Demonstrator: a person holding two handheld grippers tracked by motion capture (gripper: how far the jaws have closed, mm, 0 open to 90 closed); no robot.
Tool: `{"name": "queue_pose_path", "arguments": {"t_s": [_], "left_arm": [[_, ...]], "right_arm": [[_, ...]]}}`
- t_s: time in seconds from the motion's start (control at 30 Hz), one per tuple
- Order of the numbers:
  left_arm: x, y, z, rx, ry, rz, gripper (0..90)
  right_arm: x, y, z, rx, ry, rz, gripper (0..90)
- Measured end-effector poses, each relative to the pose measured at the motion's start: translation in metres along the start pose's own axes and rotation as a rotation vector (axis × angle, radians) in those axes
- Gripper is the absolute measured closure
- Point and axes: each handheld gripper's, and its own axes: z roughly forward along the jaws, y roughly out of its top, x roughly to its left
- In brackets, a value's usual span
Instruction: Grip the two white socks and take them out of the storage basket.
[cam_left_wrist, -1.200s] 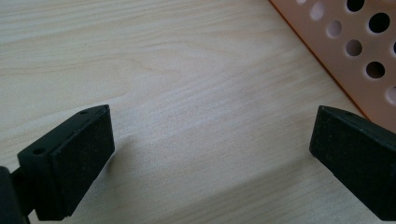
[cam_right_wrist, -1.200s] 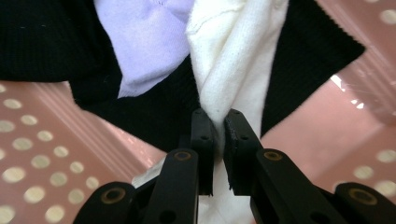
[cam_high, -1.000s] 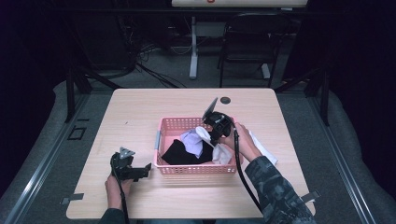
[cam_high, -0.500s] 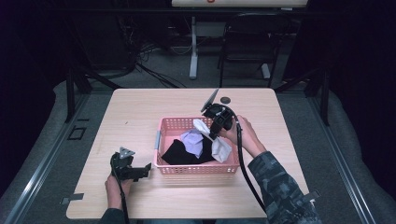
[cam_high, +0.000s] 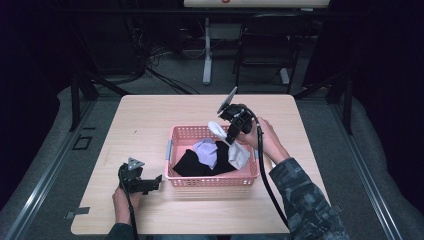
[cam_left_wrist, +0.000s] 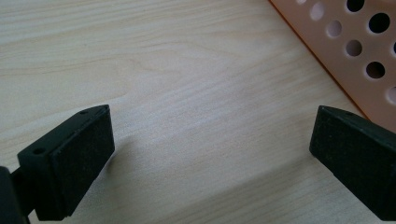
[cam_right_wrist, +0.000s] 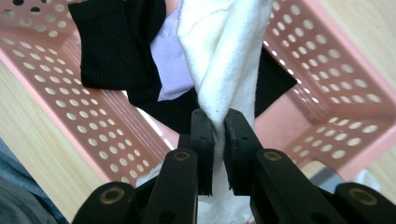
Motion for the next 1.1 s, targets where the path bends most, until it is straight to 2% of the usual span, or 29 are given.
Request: {"name": "queue_pose_path", "arguments": {"t_s": [0.3,0.47,0.5,0.7,1.1], "left_arm": [[-0.001,0.000,0.000,0.002,-0.001,-0.005,0.0],[0.000,0.000,0.000,0.004,-0.002,-0.002,0.0],[0.000,0.000,0.000,0.004,-0.002,-0.002,0.0],[0.000,0.000,0.000,0.004,-0.002,-0.001,0.0],[0.000,0.000,0.000,0.003,-0.002,0.002,0.0]], "right_arm": [[-0.002,0.000,-0.035,-0.056,-0.016,0.001,83.1],[-0.003,-0.004,-0.050,-0.073,-0.024,0.002,83.0],[-0.004,-0.004,-0.053,-0.060,-0.029,-0.008,83.0],[-0.007,-0.011,-0.065,-0.089,-0.036,0.003,83.0],[-0.028,-0.035,-0.077,-0.085,-0.056,0.063,83.0]]}}
